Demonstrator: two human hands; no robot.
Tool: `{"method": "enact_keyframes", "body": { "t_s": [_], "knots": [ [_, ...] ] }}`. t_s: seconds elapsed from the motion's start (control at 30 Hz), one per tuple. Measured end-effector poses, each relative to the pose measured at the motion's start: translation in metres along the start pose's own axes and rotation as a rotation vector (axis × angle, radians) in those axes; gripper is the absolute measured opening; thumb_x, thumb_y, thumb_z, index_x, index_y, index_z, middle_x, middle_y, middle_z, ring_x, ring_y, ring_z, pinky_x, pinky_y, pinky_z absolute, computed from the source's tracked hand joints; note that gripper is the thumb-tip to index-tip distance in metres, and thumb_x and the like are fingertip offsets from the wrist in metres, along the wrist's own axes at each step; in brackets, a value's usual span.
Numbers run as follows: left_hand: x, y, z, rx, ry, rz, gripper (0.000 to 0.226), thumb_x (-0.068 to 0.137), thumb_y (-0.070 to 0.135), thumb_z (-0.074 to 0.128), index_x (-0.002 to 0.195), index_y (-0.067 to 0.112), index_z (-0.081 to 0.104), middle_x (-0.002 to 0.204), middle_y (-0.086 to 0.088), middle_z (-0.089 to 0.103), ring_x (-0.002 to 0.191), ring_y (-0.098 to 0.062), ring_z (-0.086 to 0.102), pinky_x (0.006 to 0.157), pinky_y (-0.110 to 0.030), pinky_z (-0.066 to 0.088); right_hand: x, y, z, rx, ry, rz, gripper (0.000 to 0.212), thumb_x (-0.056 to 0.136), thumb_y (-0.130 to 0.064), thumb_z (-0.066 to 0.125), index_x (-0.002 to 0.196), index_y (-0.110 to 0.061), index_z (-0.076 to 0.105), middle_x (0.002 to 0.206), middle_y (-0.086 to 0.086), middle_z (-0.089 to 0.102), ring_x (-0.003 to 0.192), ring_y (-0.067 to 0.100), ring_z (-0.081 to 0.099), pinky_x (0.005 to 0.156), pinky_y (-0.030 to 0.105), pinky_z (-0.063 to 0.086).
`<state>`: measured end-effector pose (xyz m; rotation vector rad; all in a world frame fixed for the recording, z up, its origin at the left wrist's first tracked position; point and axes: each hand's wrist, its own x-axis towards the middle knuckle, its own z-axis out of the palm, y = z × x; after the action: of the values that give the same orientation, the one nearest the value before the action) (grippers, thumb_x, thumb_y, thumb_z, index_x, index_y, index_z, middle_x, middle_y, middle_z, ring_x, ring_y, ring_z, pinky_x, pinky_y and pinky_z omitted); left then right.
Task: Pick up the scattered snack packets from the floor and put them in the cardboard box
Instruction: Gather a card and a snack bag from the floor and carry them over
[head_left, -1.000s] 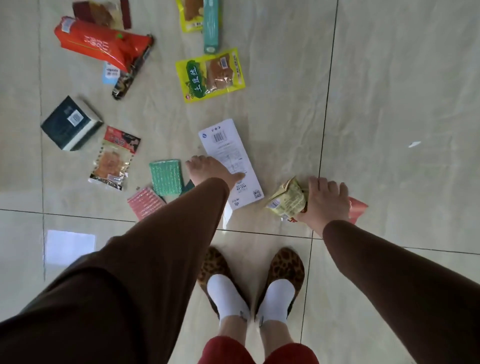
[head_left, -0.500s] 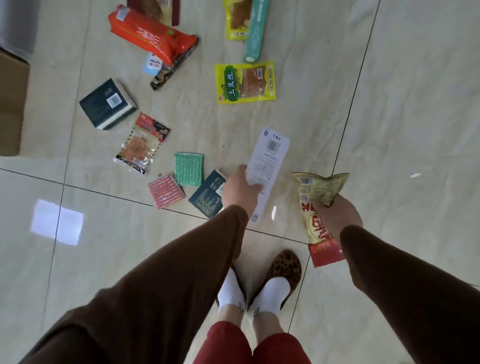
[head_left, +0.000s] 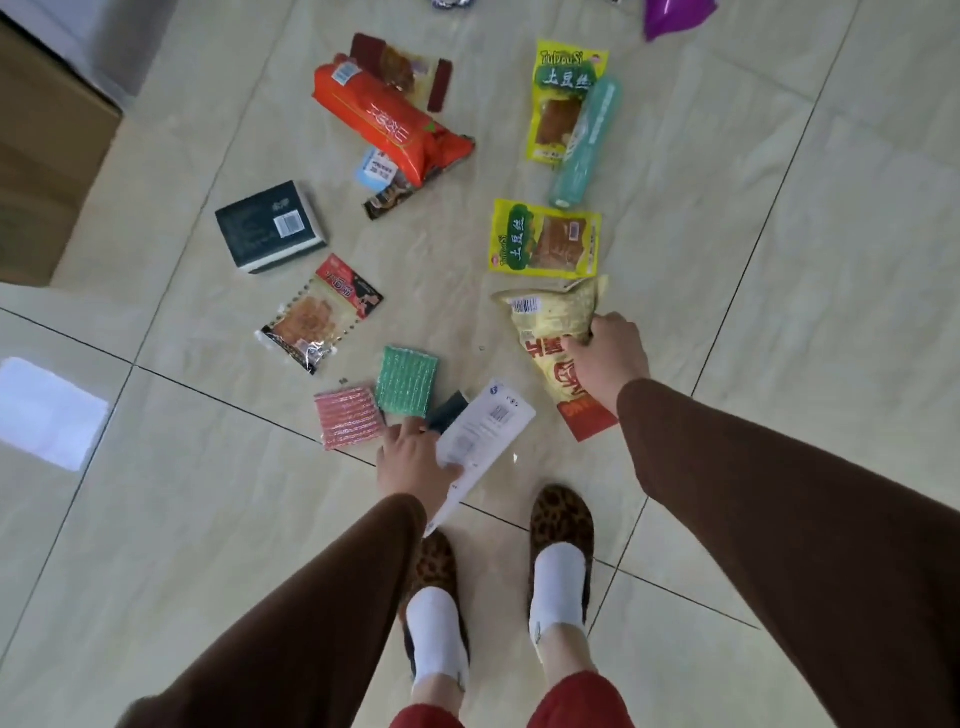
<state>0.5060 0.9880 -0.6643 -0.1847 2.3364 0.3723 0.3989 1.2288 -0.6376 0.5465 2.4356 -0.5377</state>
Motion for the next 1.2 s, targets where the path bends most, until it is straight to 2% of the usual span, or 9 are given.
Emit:
{"method": "enact_keyframes", "body": {
  "t_s": [0.13, 0.2, 0.3, 0.43, 0.57, 0.7, 0.8, 1.0, 1.2],
  "knots": [
    [0.017, -0.004, 0.019, -0.038, 0.074, 0.031, 0.049, 0.084, 0.041, 0.072, 0.125, 0.017, 0.062, 0.14, 0.0, 0.047, 0.126, -0.023, 0.042, 0.106, -0.038, 0.039, 0.074, -0.038, 0.0, -0.143, 0.046, -0.164, 0.052, 0.1, -0.032, 0.057, 0.139, 0.0, 0.048, 0.138, 0.021, 0.047, 0.128, 0.04, 0.043, 0.103, 0.05, 0.043],
    [0.024, -0.008, 0.024, -0.04, 0.096, 0.055, 0.055, 0.084, 0.043, 0.071, 0.129, 0.016, 0.057, 0.146, 0.0, 0.041, 0.131, -0.023, 0.041, 0.109, -0.038, 0.036, 0.108, -0.051, 0.002, -0.199, 0.029, -0.22, 0.052, 0.099, -0.033, 0.059, 0.14, -0.002, 0.052, 0.148, 0.021, 0.04, 0.136, 0.041, 0.037, 0.112, 0.049, 0.038],
    [0.03, -0.014, 0.031, -0.058, 0.062, 0.08, 0.067, 0.083, 0.049, 0.07, 0.135, 0.017, 0.041, 0.137, -0.001, 0.048, 0.124, -0.022, 0.047, 0.105, -0.035, 0.038, 0.144, -0.064, 0.004, -0.283, 0.007, -0.284, 0.048, 0.099, -0.032, 0.06, 0.134, 0.0, 0.054, 0.155, 0.017, 0.031, 0.139, 0.041, 0.035, 0.115, 0.048, 0.034],
    [0.041, -0.021, 0.028, -0.173, -0.01, 0.031, 0.097, 0.073, 0.055, 0.076, 0.149, 0.021, 0.026, 0.139, -0.003, 0.05, 0.126, -0.023, 0.046, 0.108, -0.036, 0.037, 0.165, -0.066, 0.014, -0.348, -0.07, -0.268, 0.081, 0.094, -0.039, 0.067, 0.154, -0.003, 0.027, 0.168, 0.014, 0.012, 0.149, 0.043, 0.022, 0.12, 0.049, 0.023],
    [0.049, -0.015, 0.025, 0.044, -0.077, 0.096, 0.093, 0.073, 0.062, 0.071, 0.146, 0.018, 0.034, 0.132, -0.002, 0.048, 0.12, -0.022, 0.04, 0.104, -0.034, 0.038, 0.158, -0.06, 0.02, -0.332, -0.066, -0.223, 0.1, 0.091, -0.041, 0.072, 0.159, 0.0, 0.01, 0.162, 0.022, 0.02, 0.145, 0.042, 0.03, 0.119, 0.047, 0.025],
    [0.046, -0.005, 0.026, -0.012, -0.111, 0.052, 0.081, 0.071, 0.053, 0.079, 0.132, 0.017, 0.039, 0.126, -0.002, 0.049, 0.114, -0.022, 0.044, 0.099, -0.035, 0.042, 0.141, -0.048, 0.025, -0.4, 0.013, -0.172, 0.078, 0.082, -0.046, 0.079, 0.137, -0.004, 0.044, 0.137, 0.019, 0.054, 0.128, 0.037, 0.051, 0.103, 0.045, 0.042],
    [0.036, 0.004, 0.026, -0.17, -0.179, -0.029, 0.072, 0.07, 0.041, 0.083, 0.119, 0.023, 0.033, 0.114, -0.004, 0.063, 0.1, -0.025, 0.06, 0.09, -0.041, 0.051, 0.126, -0.034, 0.028, -0.544, 0.031, -0.134, 0.052, 0.083, -0.053, 0.074, 0.116, -0.014, 0.063, 0.12, 0.008, 0.067, 0.123, 0.032, 0.048, 0.096, 0.043, 0.037],
    [0.0, 0.011, -0.002, -0.501, -0.238, -0.205, 0.068, 0.067, 0.038, 0.084, 0.109, 0.028, 0.032, 0.098, -0.001, 0.067, 0.08, -0.024, 0.066, 0.073, -0.042, 0.058, 0.068, -0.014, 0.0, -0.251, -0.173, -0.02, 0.031, 0.097, -0.037, 0.062, 0.122, -0.018, 0.062, 0.124, 0.005, 0.068, 0.123, 0.031, 0.059, 0.104, 0.045, 0.033],
    [-0.067, -0.002, -0.086, -0.763, -0.109, -0.329, 0.065, 0.066, 0.036, 0.085, 0.11, 0.029, 0.038, 0.103, 0.007, 0.068, 0.083, -0.02, 0.071, 0.078, -0.045, 0.06, -0.028, -0.035, -0.053, -0.058, -0.153, -0.047, 0.025, 0.098, -0.037, 0.059, 0.118, -0.023, 0.064, 0.123, 0.0, 0.07, 0.119, 0.03, 0.061, 0.102, 0.043, 0.035]
  ]
}}
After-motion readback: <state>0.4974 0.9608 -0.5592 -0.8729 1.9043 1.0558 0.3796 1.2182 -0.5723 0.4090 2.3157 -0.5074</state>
